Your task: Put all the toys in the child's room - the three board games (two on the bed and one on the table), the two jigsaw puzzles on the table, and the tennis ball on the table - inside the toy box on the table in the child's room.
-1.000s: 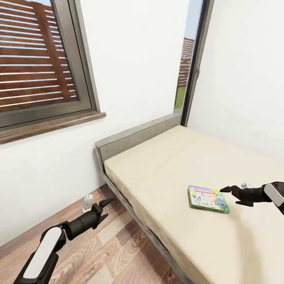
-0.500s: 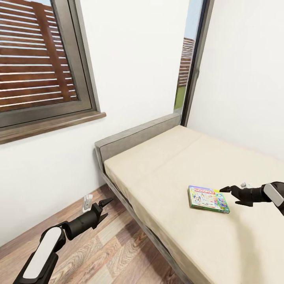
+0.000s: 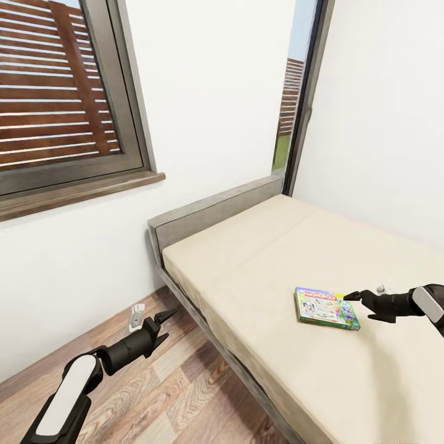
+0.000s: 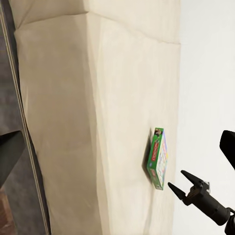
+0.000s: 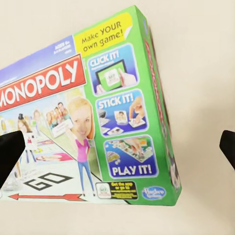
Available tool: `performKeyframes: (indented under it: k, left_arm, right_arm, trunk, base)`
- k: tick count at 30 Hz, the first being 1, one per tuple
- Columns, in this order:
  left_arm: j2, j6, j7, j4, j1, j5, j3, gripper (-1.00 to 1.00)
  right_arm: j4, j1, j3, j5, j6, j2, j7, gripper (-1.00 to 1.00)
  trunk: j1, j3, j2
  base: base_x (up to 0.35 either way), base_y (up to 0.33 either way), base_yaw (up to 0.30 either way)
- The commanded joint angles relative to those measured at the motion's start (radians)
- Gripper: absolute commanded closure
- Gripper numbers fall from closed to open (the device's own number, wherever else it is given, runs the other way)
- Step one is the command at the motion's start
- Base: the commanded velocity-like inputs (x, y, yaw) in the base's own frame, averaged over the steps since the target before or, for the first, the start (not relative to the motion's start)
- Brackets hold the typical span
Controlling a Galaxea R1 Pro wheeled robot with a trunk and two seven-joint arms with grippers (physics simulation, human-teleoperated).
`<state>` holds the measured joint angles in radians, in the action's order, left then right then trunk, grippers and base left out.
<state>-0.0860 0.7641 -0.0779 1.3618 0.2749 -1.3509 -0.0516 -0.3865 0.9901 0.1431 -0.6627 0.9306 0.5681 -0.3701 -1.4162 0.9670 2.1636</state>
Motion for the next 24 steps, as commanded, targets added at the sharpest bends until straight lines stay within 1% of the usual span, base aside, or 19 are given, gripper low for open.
performKeyframes:
  k: [1, 10, 14, 24]
  left_arm:
    - [0.000, 0.005, -0.008, 0.001, 0.001, -0.010, -0.001, -1.00]
    - [0.000, 0.004, -0.007, 0.001, 0.000, -0.011, -0.001, -1.00]
    - [0.000, 0.004, -0.007, 0.001, 0.000, -0.010, -0.001, -1.00]
    - [0.000, 0.004, -0.007, 0.001, 0.000, -0.010, -0.001, -1.00]
  right_arm:
    - [0.000, 0.001, 0.004, 0.009, 0.000, 0.001, -0.010, -1.00]
    - [0.000, 0.001, 0.004, 0.009, 0.000, 0.001, -0.010, -1.00]
    - [0.000, 0.001, 0.004, 0.009, 0.000, 0.001, -0.010, -1.00]
    - [0.000, 0.001, 0.004, 0.009, 0.000, 0.001, -0.010, -1.00]
  trunk:
    - [0.000, 0.001, 0.000]
    - [0.000, 0.001, 0.000]
    - [-0.015, 0.013, 0.028]
    - [-0.015, 0.013, 0.028]
  base:
    - [0.000, 0.000, 0.000]
    - [0.000, 0.000, 0.000]
    - [0.000, 0.000, 0.000]
    - [0.000, 0.000, 0.000]
